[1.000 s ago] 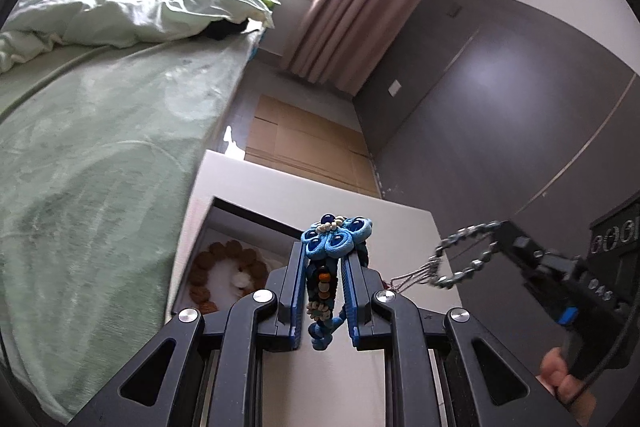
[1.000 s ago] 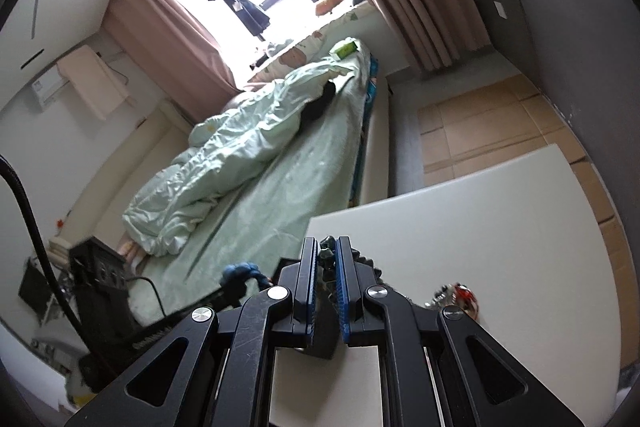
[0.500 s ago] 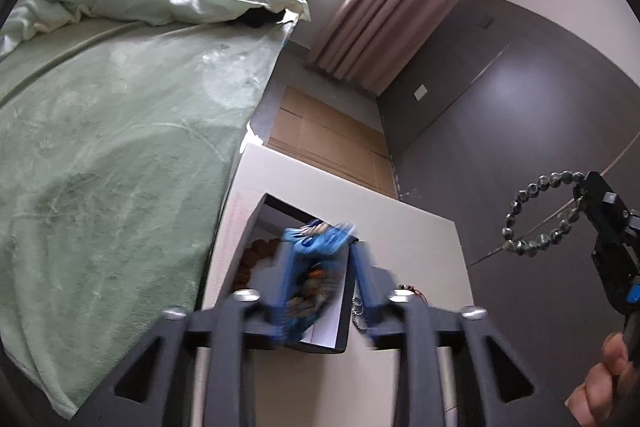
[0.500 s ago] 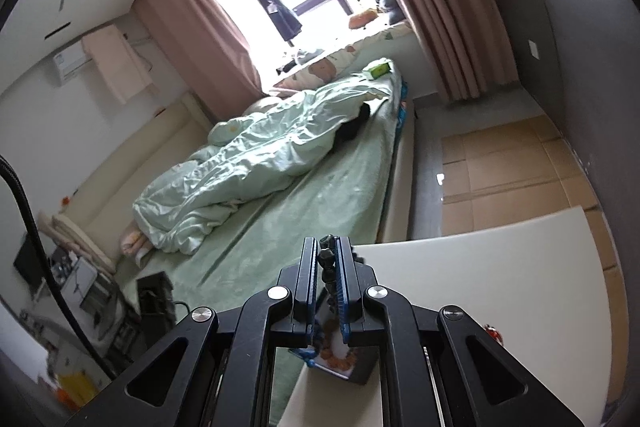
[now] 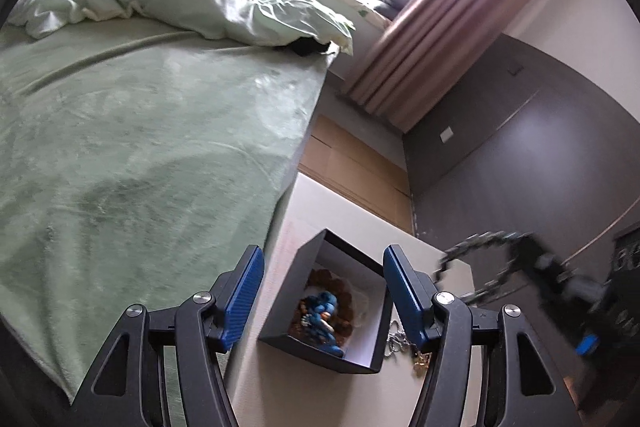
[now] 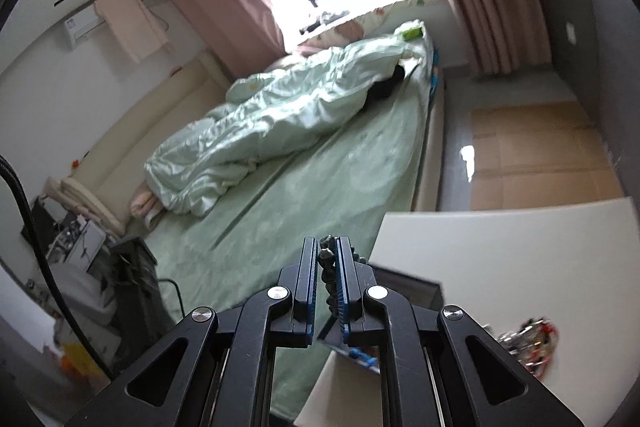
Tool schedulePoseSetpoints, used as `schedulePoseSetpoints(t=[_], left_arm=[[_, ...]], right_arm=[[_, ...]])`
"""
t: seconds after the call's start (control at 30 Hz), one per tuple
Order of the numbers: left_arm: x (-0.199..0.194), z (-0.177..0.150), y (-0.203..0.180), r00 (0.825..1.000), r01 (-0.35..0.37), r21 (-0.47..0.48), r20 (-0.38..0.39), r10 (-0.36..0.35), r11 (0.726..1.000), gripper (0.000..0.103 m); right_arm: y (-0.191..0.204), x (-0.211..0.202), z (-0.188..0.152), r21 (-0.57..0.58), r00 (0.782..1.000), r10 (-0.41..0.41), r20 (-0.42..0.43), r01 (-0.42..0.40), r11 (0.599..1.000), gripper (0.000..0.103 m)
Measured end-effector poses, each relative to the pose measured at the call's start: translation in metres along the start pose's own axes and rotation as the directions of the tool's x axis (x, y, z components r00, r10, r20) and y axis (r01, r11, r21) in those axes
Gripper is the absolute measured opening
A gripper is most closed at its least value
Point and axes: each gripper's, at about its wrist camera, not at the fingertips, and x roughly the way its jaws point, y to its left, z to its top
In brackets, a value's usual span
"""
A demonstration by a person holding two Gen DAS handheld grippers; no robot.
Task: Organize jewelry
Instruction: 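Lower the blue bracelet into the black box and open the left gripper, then move the left gripper to the silver chains and grasp them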
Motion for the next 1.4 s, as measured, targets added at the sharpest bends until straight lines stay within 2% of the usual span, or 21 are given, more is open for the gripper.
schedulePoseSetpoints(t=[0.17, 0.23, 0.3, 0.33, 0.63, 0.73, 0.9, 1.03, 1.17, 1.4], left_arm=[[0.0, 0.001, 0.003, 1.0, -0.015, 0.0, 0.002, 0.015, 1.0, 0.063], [0.002, 0.002, 0.002, 1.0, -0.021, 0.001, 0.002, 0.021, 1.0, 0.063], [0.004, 0.002, 0.001, 1.0, -0.025, 0.007, 0.0, 0.025, 1.0, 0.063], [0.005, 0.002, -0.001, 1.0, -0.025, 0.013, -0.003, 0.025, 1.0, 0.063], [0.017, -0.011, -0.028, 0.999, -0.008, 0.103, -0.046, 0.013, 0.995, 0.063], [0.023, -0.018, -0.042, 0.998, -0.009, 0.154, -0.065, 0.019, 0.988, 0.063], [0.032, -0.031, -0.067, 0.996, 0.007, 0.238, -0.09, 0.015, 0.971, 0.063], [0.039, -0.044, -0.088, 0.993, 0.024, 0.304, -0.118, 0.012, 0.952, 0.063], [0.051, -0.061, -0.111, 0.988, 0.013, 0.394, -0.145, 0.049, 0.919, 0.063], [0.071, -0.088, -0.141, 0.978, 0.048, 0.501, -0.201, 0.062, 0.864, 0.063]], right_arm=[[-0.01, 0.036, -0.017, 0.033, 0.996, 0.023, -0.084, -0.02, 0.999, 0.011], [-0.019, 0.049, -0.024, 0.062, 0.99, 0.052, -0.132, -0.044, 0.997, 0.019], [-0.027, 0.056, -0.03, 0.095, 0.985, 0.062, -0.16, -0.047, 0.994, 0.061], [-0.031, 0.055, -0.032, 0.098, 0.986, 0.05, -0.158, -0.035, 0.995, 0.066], [-0.079, 0.004, -0.031, 0.165, 0.993, -0.048, -0.109, 0.066, 0.984, 0.069], [-0.097, -0.015, -0.035, 0.183, 0.989, -0.11, -0.098, 0.126, 0.975, 0.069], [-0.124, -0.033, -0.044, 0.234, 0.985, -0.144, -0.097, 0.163, 0.958, 0.069], [-0.137, -0.045, -0.051, 0.257, 0.981, -0.168, -0.093, 0.186, 0.948, 0.069], [-0.154, -0.056, -0.064, 0.3, 0.98, -0.175, -0.09, 0.194, 0.934, 0.069], [-0.182, -0.077, -0.078, 0.373, 0.976, -0.207, -0.071, 0.218, 0.902, 0.069]])
